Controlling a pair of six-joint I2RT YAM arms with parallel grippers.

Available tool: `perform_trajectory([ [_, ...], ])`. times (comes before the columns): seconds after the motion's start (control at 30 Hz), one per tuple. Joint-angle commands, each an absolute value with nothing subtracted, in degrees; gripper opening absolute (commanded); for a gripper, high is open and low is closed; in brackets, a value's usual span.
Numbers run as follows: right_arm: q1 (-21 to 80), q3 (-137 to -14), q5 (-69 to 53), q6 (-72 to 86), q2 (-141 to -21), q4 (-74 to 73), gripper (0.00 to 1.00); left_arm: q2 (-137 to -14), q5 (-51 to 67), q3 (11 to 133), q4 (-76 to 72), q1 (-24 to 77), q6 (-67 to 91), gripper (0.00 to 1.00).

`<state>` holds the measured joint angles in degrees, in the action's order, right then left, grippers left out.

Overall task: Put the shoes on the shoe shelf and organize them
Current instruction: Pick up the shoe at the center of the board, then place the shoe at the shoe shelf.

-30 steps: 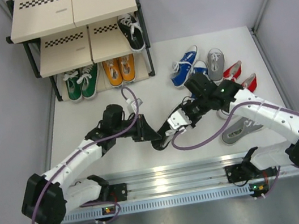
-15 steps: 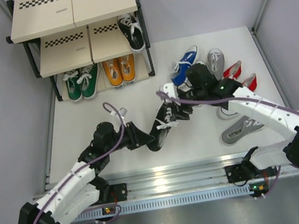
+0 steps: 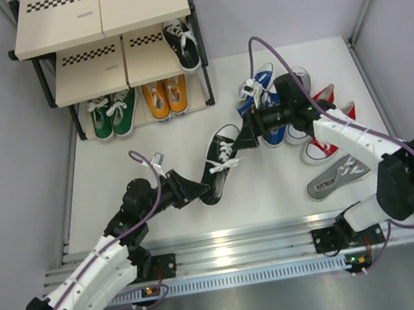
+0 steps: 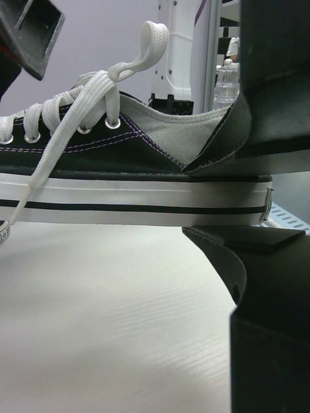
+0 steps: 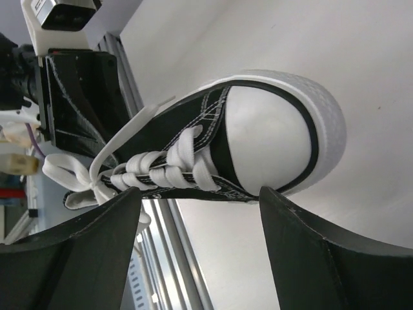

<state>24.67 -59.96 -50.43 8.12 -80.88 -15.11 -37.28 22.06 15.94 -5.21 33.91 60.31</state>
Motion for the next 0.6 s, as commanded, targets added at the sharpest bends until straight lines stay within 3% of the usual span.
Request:
perform_trajectory([
  [0.0, 22.2, -60.3, -55.1, 17.3, -82.3, -8.0, 0.74, -36.5, 23.7, 17.4, -19.1, 34.2, 61.1, 0.00],
  [0.57, 17.6, -61.3, -54.8, 23.8, -85.8, -6.2, 0.81, -40.3, 25.4, 23.0, -23.2, 34.1, 60.5, 0.00],
])
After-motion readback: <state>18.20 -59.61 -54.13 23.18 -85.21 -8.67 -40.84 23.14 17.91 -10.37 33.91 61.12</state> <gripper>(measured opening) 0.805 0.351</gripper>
